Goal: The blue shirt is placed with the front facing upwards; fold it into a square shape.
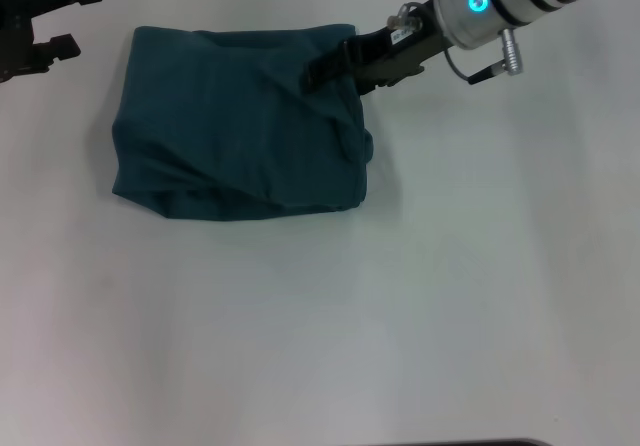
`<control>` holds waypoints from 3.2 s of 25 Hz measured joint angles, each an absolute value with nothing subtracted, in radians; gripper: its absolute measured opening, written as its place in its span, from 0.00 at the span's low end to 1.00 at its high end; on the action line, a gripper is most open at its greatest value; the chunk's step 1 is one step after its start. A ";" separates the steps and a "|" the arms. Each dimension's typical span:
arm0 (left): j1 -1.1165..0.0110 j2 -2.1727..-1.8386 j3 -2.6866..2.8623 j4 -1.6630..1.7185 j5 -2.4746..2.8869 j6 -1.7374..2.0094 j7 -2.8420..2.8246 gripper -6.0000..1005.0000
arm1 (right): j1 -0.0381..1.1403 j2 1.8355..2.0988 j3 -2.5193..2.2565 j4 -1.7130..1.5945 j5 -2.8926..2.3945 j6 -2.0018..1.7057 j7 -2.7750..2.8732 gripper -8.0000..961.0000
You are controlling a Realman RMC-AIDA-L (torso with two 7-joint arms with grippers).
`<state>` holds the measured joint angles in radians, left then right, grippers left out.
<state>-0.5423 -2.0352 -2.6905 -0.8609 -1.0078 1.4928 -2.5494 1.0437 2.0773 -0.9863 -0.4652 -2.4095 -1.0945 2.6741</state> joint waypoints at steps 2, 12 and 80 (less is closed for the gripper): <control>-0.543 -2.035 -2.691 -0.860 -1.008 1.488 -2.549 0.94 | 1.049 2.083 -0.990 -0.459 -2.409 -1.085 2.672 0.91; -0.544 -2.035 -2.691 -0.837 -1.008 1.482 -2.539 0.94 | 1.071 2.091 -0.988 -0.393 -2.402 -1.041 2.671 0.95; -0.549 -2.029 -2.700 -0.812 -1.008 1.445 -2.542 0.94 | 1.044 2.048 -1.052 -0.506 -2.418 -1.059 2.712 0.07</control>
<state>-0.5493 -2.0288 -2.6997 -0.8124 -1.0078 1.4453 -2.5419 1.0443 2.0480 -1.0522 -0.5062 -2.4175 -1.0593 2.7117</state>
